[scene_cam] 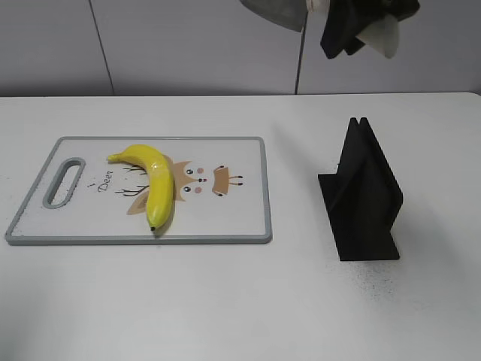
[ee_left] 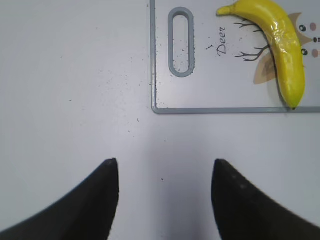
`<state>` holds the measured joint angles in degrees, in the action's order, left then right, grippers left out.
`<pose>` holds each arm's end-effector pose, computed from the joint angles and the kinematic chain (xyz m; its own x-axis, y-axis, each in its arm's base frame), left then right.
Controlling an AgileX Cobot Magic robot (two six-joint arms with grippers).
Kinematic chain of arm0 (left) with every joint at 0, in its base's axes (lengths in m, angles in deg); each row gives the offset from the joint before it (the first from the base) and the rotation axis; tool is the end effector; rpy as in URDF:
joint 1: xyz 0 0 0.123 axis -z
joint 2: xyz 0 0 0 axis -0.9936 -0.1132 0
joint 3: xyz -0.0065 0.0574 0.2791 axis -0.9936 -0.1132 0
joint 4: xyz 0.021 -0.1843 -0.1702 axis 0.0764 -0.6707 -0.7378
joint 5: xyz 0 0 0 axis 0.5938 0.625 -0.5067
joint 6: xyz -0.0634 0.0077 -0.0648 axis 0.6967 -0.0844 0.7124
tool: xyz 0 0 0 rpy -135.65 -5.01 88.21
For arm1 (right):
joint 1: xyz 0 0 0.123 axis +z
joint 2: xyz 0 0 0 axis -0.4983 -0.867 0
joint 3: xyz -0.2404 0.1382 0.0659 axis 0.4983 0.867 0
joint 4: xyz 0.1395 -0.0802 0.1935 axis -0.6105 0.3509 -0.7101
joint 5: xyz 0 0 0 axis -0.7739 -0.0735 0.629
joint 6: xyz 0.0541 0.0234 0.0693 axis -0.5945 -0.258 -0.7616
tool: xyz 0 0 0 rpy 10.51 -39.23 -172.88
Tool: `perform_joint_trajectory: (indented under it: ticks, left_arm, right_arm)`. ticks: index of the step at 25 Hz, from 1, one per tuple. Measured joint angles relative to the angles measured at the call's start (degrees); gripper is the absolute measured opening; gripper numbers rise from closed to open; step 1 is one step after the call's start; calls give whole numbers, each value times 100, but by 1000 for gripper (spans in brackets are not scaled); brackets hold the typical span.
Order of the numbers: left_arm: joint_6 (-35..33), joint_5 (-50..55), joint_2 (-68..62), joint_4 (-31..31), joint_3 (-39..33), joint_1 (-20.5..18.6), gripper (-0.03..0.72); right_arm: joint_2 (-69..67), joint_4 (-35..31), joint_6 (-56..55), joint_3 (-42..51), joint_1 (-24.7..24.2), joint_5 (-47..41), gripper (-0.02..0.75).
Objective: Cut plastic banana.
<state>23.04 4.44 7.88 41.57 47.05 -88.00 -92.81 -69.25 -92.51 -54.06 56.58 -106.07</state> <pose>0.1925 0.0046 0.3655 -0.8710 0.1239 -0.4753 0.1467 0.9891 -0.0109 0.3228 0.1723 0.3656 -0.8476 -0.3127 -0.4288 -0.4012 0.9064 0.1321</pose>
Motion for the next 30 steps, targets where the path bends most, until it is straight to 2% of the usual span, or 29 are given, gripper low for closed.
perform_joint_trajectory:
  ticks: [6, 13, 27, 30]
  left_arm:
    - [0, 0, 1214, 0, -623, 0, 577]
    - [0, 7, 2846, 27, -1725, 0, 562]
    - [0, -99, 5822, 166, -3477, 0, 535]
    - [0, -257, 6238, 201, -3614, 0, 533]
  right_arm:
    - [641, 15, -132, 640, 0, 0, 167]
    - [1324, 119, -171, 1470, 0, 78, 167]
    - [2479, 220, -535, 3271, 0, 828, 167]
    - [2670, 253, -695, 3568, 0, 1071, 167]
